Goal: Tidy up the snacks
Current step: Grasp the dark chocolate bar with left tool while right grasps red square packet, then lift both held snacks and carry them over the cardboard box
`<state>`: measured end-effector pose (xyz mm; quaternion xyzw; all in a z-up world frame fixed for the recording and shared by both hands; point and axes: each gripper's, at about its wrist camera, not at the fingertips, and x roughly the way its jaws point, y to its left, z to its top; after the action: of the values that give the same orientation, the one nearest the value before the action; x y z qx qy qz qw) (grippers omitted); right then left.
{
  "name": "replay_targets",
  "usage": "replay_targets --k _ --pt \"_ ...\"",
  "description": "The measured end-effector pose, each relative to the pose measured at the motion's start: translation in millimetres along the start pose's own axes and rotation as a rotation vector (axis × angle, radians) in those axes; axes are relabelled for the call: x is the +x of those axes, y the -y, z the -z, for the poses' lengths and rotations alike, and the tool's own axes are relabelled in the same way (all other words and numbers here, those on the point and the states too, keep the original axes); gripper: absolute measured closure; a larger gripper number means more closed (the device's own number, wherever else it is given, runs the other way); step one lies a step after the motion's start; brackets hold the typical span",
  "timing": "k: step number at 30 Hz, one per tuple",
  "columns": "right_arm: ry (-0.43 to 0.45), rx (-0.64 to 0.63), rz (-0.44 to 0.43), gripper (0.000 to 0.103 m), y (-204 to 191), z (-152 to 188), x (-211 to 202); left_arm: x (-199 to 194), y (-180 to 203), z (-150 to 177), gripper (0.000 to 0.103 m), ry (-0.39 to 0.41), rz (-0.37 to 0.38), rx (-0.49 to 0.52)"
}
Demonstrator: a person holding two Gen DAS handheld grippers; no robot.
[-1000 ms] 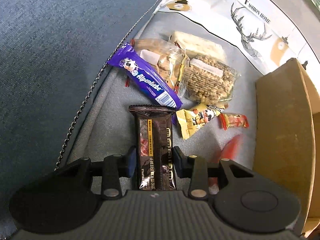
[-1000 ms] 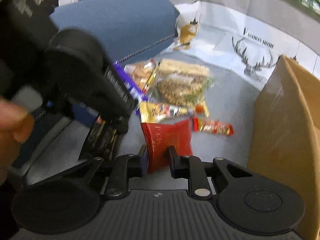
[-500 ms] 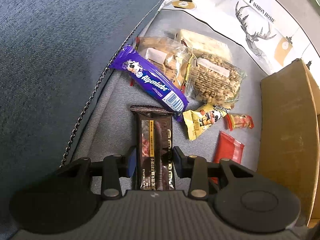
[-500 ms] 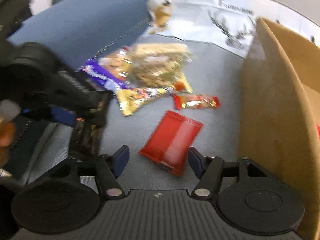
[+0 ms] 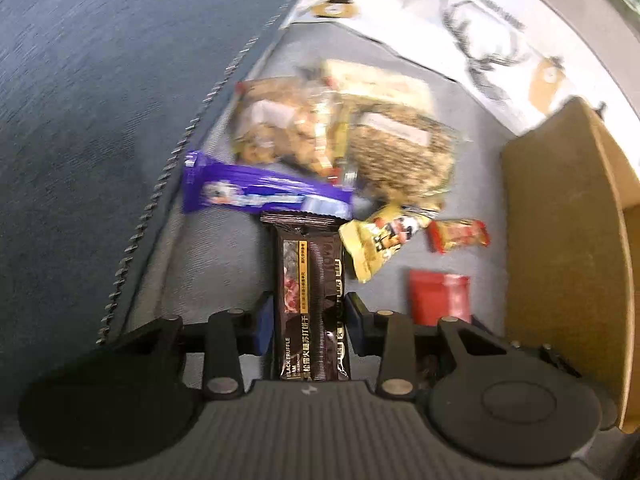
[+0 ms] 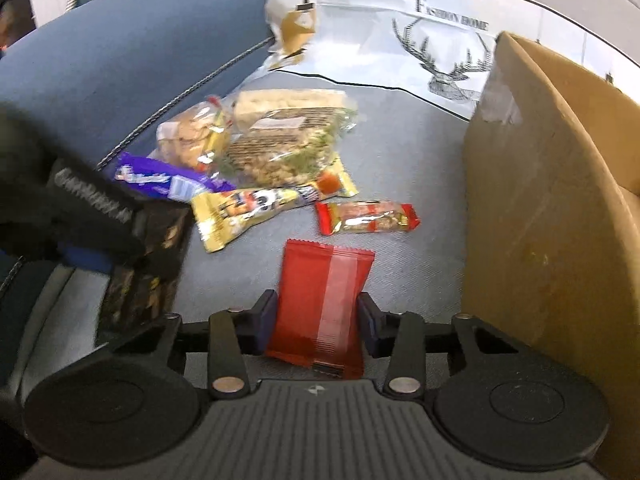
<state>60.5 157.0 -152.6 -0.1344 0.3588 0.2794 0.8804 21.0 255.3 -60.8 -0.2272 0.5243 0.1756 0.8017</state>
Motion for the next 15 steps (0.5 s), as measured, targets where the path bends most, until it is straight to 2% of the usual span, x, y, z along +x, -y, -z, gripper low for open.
replay_targets --k 3,6,15 --pt "-0.018 -0.040 -0.027 0.059 -6.0 4.1 -11.9 2.9 12.9 4.2 0.062 -0.020 0.020 0.079" --pt "-0.080 -0.060 -0.031 0.059 -13.4 11.4 -12.9 7.4 18.8 8.0 0.062 -0.043 0.010 0.114" --pt "-0.090 -0.034 -0.026 0.057 -9.2 10.5 -13.5 12.1 29.3 11.3 0.058 -0.046 -0.020 0.192"
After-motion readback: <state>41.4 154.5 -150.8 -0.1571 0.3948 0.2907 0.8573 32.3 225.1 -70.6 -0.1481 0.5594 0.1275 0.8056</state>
